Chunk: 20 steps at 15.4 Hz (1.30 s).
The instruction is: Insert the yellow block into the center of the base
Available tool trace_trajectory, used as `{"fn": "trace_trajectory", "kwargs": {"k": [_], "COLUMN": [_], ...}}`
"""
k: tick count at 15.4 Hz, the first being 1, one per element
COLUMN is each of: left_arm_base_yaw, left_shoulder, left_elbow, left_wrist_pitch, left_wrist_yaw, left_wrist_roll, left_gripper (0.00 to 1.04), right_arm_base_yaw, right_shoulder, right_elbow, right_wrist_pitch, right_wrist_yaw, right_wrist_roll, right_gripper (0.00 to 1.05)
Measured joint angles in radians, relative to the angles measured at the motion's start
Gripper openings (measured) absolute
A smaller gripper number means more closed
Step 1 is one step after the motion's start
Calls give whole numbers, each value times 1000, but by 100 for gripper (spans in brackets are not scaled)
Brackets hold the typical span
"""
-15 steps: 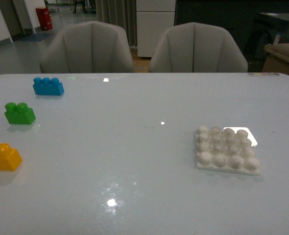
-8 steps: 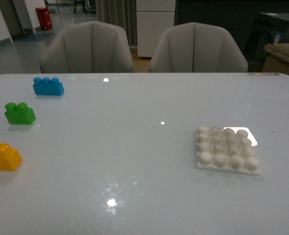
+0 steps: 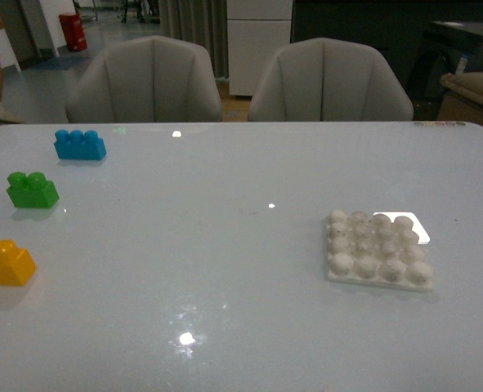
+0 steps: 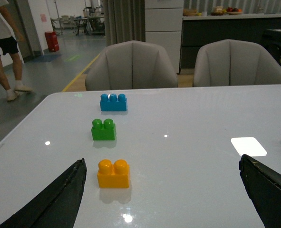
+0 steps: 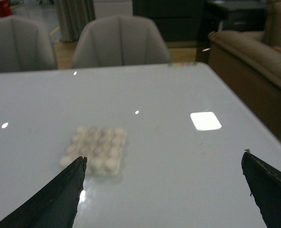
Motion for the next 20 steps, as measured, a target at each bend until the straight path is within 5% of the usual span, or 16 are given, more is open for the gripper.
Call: {"fn": "trace_trajectory", "kwargs": {"k": [4, 11, 20], "left_arm_base_yaw": [0, 0, 0], "left_shoulder": [0, 0, 0], "left_elbow": [0, 0, 0], "left_wrist_pitch": [0, 0, 0], "left_wrist_yaw": [0, 0, -1], "left_wrist_roll": [0, 0, 0], "left_gripper": [98, 98, 98], "right_arm_base_yaw": [-108, -71, 52], "right_shoulder": [667, 1744, 1947], "right_elbow": [332, 946, 1081], "right_wrist_pitch": [450, 185, 120], "right_wrist_yaw": [-86, -89, -148], "right_wrist_roll": [9, 61, 126], "right_gripper": [98, 98, 98]}}
